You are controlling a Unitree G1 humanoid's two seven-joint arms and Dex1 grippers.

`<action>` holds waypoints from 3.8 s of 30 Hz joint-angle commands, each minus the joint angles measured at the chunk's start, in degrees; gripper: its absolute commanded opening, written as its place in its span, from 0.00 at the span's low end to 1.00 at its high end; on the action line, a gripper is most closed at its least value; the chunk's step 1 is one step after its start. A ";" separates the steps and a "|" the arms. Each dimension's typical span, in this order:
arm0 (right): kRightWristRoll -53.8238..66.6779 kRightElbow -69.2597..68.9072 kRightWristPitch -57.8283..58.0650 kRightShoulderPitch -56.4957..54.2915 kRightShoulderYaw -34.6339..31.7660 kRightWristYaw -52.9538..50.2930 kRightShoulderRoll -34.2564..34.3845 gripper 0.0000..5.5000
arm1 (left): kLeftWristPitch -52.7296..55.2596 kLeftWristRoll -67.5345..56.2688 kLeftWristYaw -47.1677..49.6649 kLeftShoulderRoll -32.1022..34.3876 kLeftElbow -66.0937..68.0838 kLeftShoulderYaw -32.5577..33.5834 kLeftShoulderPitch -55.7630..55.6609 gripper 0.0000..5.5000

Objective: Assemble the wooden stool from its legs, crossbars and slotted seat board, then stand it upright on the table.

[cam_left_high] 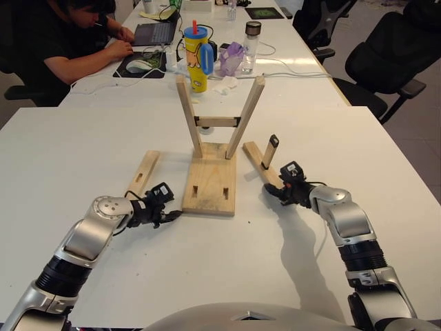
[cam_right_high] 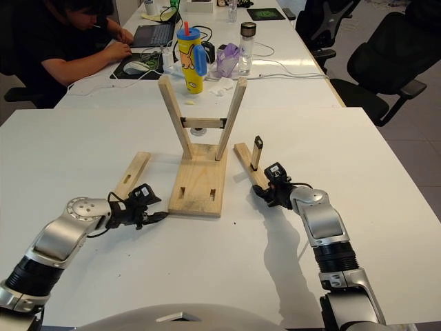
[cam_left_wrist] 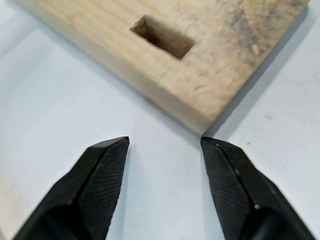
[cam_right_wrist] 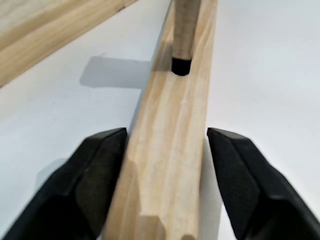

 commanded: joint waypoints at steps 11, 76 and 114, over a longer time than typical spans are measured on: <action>10.70 -4.20 -11.98 -2.12 -15.31 -4.67 4.94 0.37 | 3.02 -18.08 -0.61 -6.33 -0.11 14.68 -8.46 0.49; 19.86 -19.93 -11.75 4.26 14.00 16.08 -12.84 0.67 | 21.83 -52.54 -11.00 10.90 14.76 29.83 -16.34 0.37; 5.82 -7.55 -16.75 5.23 11.85 4.40 5.05 0.41 | 4.04 -29.17 -18.08 7.26 14.25 14.68 -20.70 0.37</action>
